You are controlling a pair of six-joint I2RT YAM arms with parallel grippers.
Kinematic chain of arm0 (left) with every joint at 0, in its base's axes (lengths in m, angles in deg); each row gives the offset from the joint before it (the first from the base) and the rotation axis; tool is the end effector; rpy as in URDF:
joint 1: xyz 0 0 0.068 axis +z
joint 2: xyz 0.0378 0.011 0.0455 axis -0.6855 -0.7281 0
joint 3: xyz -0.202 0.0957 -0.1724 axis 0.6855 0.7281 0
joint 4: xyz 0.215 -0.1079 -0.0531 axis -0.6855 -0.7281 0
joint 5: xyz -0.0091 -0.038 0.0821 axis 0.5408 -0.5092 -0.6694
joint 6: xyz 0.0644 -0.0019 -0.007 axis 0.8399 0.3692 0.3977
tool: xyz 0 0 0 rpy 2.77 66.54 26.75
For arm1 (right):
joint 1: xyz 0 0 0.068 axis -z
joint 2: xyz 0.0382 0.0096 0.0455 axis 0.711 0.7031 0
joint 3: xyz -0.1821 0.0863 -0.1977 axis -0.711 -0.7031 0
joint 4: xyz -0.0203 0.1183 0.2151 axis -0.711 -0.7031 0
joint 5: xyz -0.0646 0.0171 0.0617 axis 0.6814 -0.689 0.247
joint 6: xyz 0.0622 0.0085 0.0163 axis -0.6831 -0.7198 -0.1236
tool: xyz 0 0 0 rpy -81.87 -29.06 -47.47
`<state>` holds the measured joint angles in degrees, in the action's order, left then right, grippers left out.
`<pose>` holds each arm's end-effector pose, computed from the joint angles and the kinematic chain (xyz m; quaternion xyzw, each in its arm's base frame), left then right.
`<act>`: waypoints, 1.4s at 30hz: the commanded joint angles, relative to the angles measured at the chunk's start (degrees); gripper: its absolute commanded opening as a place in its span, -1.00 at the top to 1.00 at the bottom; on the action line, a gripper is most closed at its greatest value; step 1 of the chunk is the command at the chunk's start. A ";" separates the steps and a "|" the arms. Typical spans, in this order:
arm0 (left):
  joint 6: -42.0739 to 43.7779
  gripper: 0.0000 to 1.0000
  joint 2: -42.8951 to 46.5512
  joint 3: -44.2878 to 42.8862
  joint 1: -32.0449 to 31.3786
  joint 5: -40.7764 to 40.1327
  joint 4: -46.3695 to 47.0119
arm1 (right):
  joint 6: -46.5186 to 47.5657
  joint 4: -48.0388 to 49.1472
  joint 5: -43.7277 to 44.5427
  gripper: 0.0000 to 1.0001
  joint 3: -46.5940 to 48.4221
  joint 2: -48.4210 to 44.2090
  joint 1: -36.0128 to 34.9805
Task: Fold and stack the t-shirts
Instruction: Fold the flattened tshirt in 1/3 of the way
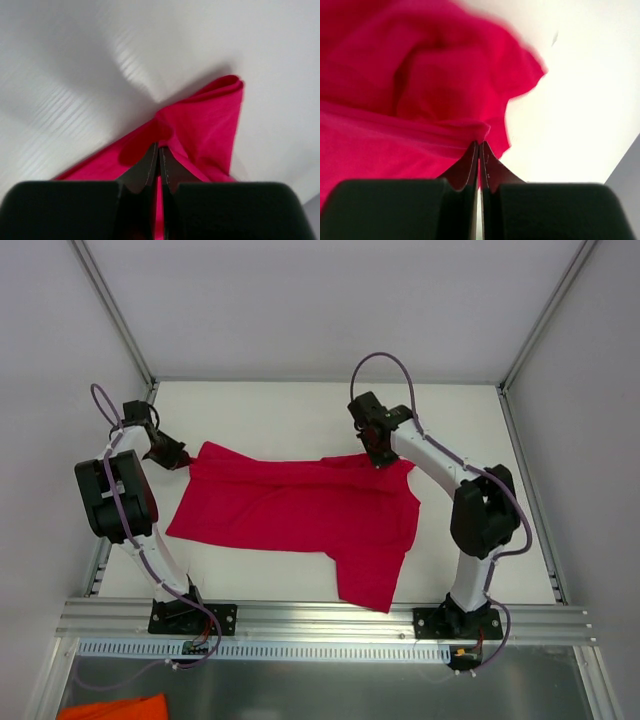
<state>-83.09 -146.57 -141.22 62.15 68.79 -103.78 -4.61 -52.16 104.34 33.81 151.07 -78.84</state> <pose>0.3691 0.1159 0.1919 -0.4433 0.8563 -0.1356 0.2279 0.3250 0.1928 0.2573 -0.3202 0.9050 -0.1372 0.2442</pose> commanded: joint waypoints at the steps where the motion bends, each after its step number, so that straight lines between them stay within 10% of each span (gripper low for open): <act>1: -5.11 1.00 -2.05 -3.43 0.90 5.79 9.84 | 1.58 0.54 7.50 0.98 11.39 4.57 2.58; 9: -5.91 1.00 -7.59 -15.12 0.90 4.05 10.12 | 0.79 6.42 9.09 0.98 27.59 16.89 4.87; 42: -5.29 1.00 -8.29 -12.75 1.17 3.17 11.18 | 24.87 49.31 22.01 0.98 15.99 4.41 4.08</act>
<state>-89.34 -158.03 -153.89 62.11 74.27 -94.04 14.73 -10.92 122.31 47.34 160.43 -75.21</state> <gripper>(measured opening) 0.008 0.018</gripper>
